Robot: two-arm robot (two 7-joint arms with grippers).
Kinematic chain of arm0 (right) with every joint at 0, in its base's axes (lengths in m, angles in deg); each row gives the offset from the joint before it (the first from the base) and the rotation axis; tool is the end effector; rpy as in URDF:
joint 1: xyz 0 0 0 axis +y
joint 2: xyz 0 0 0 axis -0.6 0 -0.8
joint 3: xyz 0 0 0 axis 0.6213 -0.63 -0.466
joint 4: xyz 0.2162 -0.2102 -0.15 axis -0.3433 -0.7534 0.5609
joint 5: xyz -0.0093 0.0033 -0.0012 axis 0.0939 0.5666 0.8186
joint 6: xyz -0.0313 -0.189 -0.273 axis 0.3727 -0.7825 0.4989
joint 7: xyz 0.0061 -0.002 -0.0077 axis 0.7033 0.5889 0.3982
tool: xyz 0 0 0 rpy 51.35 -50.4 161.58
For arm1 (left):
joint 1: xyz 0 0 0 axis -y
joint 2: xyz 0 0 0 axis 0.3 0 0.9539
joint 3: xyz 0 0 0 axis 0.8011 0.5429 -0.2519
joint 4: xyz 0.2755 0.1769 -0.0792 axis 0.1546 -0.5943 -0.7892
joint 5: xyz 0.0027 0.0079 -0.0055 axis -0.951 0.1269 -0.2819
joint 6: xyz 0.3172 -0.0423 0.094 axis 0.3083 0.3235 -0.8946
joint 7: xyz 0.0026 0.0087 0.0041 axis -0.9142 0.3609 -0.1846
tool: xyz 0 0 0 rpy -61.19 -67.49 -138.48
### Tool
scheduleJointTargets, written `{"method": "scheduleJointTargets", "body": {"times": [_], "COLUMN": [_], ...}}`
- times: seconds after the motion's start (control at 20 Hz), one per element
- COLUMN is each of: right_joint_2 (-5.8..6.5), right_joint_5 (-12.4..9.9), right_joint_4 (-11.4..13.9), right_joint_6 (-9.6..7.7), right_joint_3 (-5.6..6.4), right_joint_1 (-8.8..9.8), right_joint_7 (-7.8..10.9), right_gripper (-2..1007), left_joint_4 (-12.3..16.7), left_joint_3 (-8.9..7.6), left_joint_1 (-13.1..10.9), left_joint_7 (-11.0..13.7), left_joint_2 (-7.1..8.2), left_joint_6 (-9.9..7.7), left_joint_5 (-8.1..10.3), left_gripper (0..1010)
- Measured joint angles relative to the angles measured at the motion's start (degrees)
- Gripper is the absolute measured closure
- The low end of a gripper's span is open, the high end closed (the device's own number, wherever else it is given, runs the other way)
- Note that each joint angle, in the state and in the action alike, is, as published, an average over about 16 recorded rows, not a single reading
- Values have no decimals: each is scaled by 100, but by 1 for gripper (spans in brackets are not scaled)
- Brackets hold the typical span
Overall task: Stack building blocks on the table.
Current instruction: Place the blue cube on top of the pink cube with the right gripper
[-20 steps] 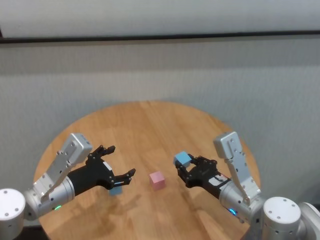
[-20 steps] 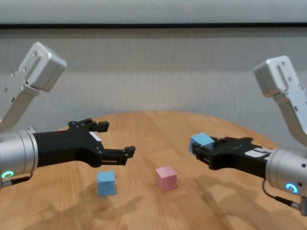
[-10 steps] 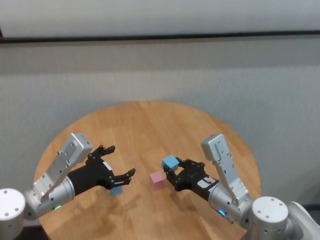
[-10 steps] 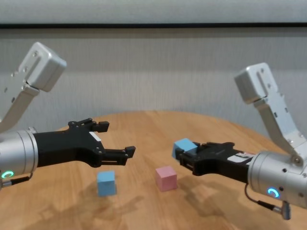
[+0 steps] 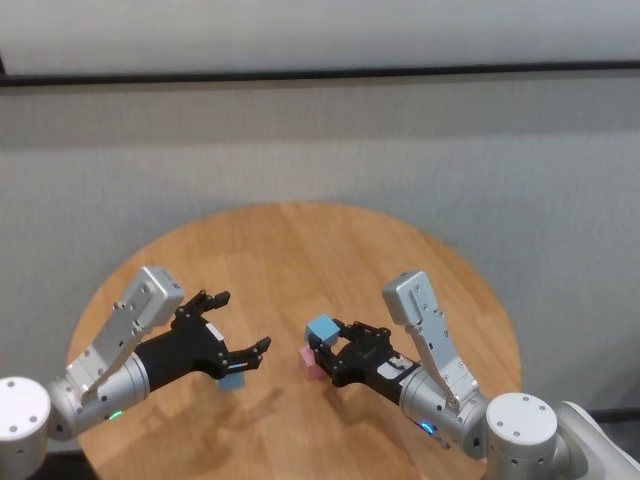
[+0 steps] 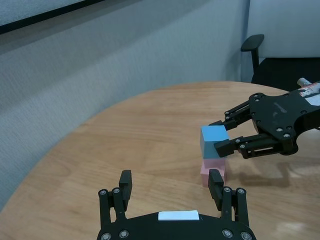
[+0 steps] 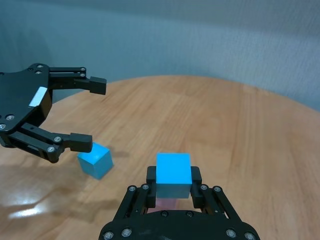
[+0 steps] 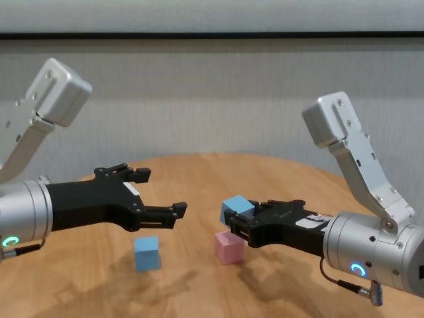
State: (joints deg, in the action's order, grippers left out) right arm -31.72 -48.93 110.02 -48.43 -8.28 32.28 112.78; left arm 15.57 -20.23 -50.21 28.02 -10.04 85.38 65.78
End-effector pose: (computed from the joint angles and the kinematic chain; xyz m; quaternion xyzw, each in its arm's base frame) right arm 0.4516 0.0531 -0.3773 -0.1173 0.0315 -0.4216 0.8986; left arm 0.4588 0.0613 -0.3442 0.1304 -0.1045 0.3561 0.9194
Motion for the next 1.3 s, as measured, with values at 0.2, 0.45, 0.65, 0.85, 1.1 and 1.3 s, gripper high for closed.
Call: {"method": "scheduleJointTargets", "body": {"times": [0.2, 0.45, 0.65, 0.85, 1.1, 1.3], "right_joint_2": [5, 28, 46, 66, 87, 98], "right_joint_5": [-21, -49, -70, -88, -105, -110], "right_joint_4": [-31, -39, -32, -11, 23, 41], "right_joint_6": [24, 33, 25, 8, -7, -18], "right_joint_3": [-75, -151, -195, -225, -248, -266], "right_joint_1": [-20, -23, -19, -9, 10, 23], "right_joint_7": [-12, -33, -57, -78, -103, -119], "right_gripper": [636, 636, 636, 636, 636, 636], "left_joint_4": [0, 0, 0, 0, 0, 0], "left_joint_3": [0, 0, 0, 0, 0, 0], "left_joint_1": [0, 0, 0, 0, 0, 0], "left_joint_7": [0, 0, 0, 0, 0, 0], "left_joint_2": [0, 0, 0, 0, 0, 0], "left_joint_6": [0, 0, 0, 0, 0, 0], "left_joint_5": [0, 0, 0, 0, 0, 0], "left_gripper": [7, 7, 7, 7, 7, 7]}}
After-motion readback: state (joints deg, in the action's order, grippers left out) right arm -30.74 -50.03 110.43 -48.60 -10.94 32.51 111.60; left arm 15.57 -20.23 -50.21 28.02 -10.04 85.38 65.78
